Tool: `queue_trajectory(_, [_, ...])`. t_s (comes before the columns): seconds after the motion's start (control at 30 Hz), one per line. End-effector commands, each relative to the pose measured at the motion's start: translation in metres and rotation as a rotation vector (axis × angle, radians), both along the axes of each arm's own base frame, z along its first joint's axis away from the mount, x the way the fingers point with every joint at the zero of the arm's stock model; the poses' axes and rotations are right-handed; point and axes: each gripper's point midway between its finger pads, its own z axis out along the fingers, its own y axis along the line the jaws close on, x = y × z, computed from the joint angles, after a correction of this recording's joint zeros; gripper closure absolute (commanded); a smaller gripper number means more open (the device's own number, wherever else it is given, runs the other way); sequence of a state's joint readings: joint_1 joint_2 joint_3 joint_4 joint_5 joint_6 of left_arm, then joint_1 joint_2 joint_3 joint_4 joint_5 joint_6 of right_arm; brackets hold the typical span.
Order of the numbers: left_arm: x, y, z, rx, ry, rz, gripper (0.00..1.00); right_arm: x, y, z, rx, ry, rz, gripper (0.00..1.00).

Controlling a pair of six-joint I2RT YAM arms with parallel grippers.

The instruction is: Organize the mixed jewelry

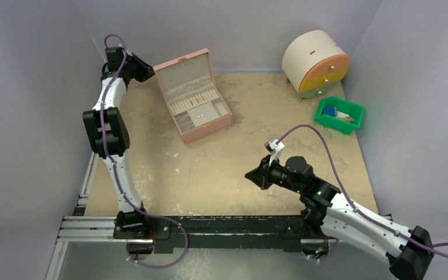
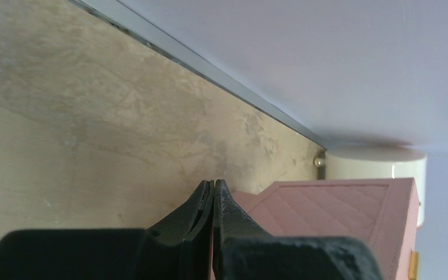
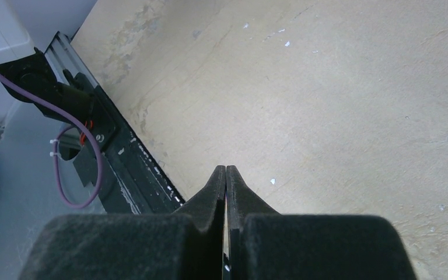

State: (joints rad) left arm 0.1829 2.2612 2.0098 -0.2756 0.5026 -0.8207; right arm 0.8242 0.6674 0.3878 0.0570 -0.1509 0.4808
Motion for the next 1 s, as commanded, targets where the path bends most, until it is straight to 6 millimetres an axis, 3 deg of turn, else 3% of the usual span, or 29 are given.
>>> queue_trajectory(0.0, [-0.003,-0.022,0.044,-0.06,-0.149,-0.11,1.0,0.001,0.007,0.013,0.041,-0.017,0.019,1.0])
queue_trajectory(0.3, [-0.038,-0.056,0.046,-0.05,-0.174,-0.279,1.0,0.001,0.01,0.007,0.046,0.003,0.023,1.0])
queue_trajectory(0.63, [-0.077,-0.079,0.046,-0.026,-0.163,-0.325,1.0,0.003,0.013,-0.006,0.022,0.057,0.011,1.0])
queue_trajectory(0.97, [-0.129,-0.119,0.018,0.07,-0.034,-0.347,1.0,0.014,0.012,-0.001,-0.013,0.055,-0.035,1.0])
